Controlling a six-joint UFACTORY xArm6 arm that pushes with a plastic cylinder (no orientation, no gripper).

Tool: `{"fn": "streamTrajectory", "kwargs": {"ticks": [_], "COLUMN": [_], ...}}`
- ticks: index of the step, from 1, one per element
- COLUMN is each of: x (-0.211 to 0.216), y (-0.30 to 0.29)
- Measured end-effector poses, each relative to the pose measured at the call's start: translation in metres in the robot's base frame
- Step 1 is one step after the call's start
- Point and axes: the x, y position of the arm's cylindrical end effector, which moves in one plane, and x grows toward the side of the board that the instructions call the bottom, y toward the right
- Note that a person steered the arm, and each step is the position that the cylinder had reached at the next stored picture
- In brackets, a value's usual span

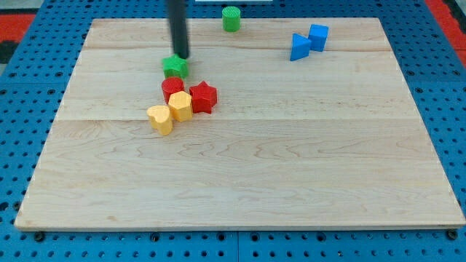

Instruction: Point your arm on top of the triangle

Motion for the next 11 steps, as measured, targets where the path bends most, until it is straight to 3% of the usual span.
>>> {"fn": "streamTrajectory", "kwargs": {"ticks": [3,6,8,9,11], "x": [-0.103,-0.076,-0.038,-0.048,-0.048], "y": [-0.025,0.027,0.115,0.159,0.169]}}
